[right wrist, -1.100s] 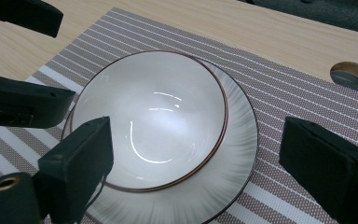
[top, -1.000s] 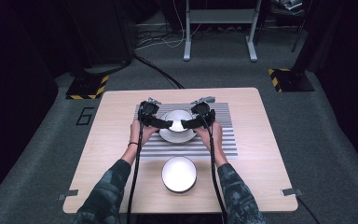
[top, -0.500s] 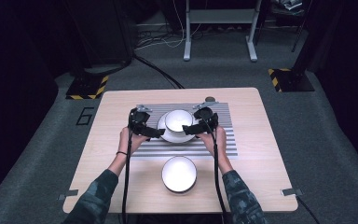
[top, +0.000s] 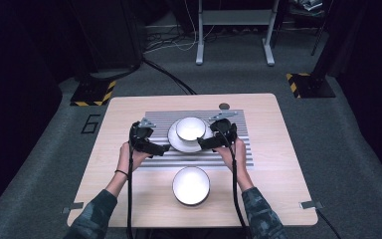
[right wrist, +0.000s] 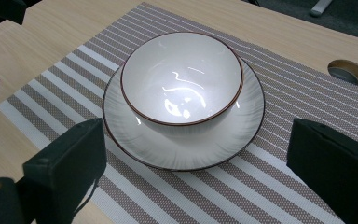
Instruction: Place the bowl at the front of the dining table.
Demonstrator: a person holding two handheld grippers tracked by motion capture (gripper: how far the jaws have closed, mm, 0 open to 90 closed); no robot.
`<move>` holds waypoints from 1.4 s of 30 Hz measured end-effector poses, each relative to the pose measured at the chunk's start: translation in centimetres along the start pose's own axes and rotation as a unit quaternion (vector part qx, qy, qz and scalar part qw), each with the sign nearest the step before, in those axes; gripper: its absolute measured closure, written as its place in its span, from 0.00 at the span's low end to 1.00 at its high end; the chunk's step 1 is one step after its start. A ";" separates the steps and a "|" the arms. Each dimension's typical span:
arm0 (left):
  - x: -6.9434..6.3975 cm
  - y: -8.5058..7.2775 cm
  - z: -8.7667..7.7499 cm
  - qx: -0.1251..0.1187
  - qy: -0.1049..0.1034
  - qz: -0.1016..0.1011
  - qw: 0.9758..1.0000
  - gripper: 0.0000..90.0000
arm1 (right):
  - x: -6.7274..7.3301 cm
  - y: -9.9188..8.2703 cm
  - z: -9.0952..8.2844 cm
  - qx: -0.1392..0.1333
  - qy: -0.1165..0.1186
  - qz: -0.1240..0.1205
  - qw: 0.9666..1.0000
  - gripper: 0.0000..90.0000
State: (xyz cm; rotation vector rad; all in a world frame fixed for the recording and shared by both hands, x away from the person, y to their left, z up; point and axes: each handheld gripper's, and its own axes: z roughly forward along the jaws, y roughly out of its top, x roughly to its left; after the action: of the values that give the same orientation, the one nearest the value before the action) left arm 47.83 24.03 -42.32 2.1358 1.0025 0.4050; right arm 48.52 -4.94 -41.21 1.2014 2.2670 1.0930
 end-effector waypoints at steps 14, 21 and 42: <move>-0.7 -2.0 -2.3 -0.011 0.003 0.016 1.000 0.00 | -0.4 -1.6 -3.9 -0.024 0.001 -0.012 1.000 0.04; -0.7 -3.2 -3.7 -0.011 0.012 0.023 1.000 0.00 | -0.3 -2.4 -5.2 -0.027 -0.006 -0.018 0.999 0.04; -1.9 -7.6 -6.6 0.001 0.085 0.057 0.995 0.00 | -1.1 -7.6 -10.3 -0.044 -0.048 -0.026 0.997 0.04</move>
State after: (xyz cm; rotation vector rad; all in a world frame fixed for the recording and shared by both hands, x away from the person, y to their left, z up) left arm 38.98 29.07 -43.24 2.1943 0.9769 0.6500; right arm 38.82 -13.27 -40.46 1.1280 2.1423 1.0803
